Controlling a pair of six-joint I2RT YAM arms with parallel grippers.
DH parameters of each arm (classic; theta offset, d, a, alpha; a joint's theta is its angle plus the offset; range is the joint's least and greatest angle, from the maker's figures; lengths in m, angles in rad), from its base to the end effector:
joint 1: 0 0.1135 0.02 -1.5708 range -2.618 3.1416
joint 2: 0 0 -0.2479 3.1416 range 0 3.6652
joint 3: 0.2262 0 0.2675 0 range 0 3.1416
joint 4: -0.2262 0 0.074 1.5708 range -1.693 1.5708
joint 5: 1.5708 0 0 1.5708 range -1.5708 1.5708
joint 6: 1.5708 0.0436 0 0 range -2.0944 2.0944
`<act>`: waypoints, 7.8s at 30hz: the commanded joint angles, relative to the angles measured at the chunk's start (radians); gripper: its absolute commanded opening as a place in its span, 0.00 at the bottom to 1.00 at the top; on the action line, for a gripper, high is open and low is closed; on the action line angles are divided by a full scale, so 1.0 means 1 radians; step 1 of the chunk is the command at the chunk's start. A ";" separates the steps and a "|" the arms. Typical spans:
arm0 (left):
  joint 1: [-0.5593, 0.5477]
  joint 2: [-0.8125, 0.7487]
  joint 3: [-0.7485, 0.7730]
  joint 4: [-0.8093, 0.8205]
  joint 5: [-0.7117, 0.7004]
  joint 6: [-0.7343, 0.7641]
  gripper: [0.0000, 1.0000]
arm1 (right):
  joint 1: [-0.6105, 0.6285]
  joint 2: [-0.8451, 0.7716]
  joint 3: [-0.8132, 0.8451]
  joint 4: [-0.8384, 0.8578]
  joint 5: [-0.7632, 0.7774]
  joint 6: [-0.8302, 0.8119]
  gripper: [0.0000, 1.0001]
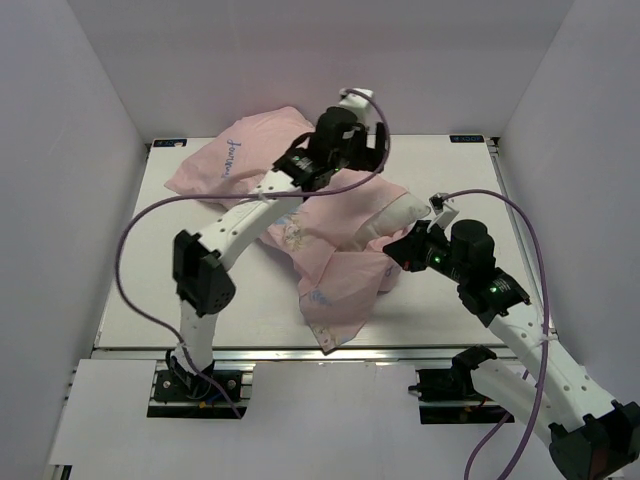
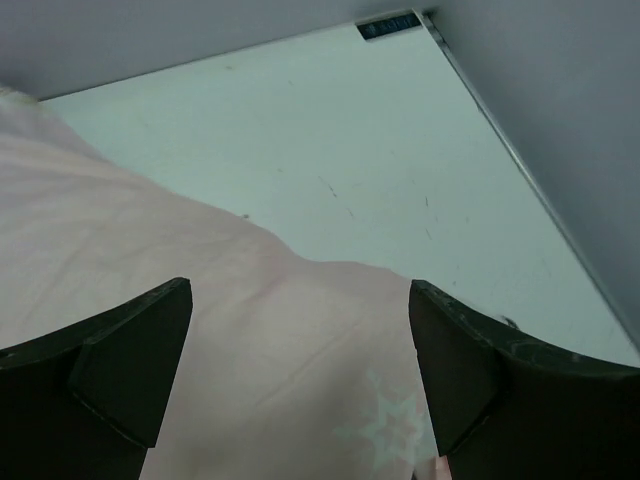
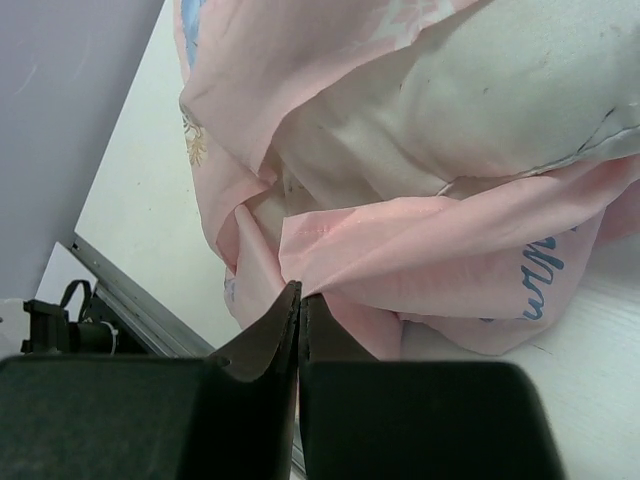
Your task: Put the pillow into the pillowcase
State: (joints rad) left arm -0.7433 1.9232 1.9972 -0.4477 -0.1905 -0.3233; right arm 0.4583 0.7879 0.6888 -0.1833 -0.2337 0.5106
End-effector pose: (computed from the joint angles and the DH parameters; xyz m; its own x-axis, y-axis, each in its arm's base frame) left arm 0.3515 -0.3119 0.3826 -0.4247 -0.0333 -0.9047 0.4216 0.8771 -0.2302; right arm 0.1949 0.1074 0.2907 -0.5258 0.2707 -0.8064 -0.4274 0.7356 0.5257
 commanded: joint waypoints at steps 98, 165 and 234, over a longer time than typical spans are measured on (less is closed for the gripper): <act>0.002 -0.540 -0.983 0.093 0.306 0.159 0.42 | -0.130 0.269 0.270 0.172 -0.076 -0.133 0.00; 0.032 -0.131 -0.587 -0.002 -0.217 -0.226 0.97 | -0.265 0.686 0.834 -0.357 0.199 -0.354 0.89; 0.172 -0.713 -0.718 -0.556 -0.583 -0.622 0.98 | 0.417 0.700 0.818 -0.400 0.099 -0.443 0.89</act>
State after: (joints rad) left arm -0.6144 1.2201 1.3369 -0.8761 -0.7380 -0.8455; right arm 0.8303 1.4139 1.5715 -0.5720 -0.1509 0.0559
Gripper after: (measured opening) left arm 0.981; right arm 0.894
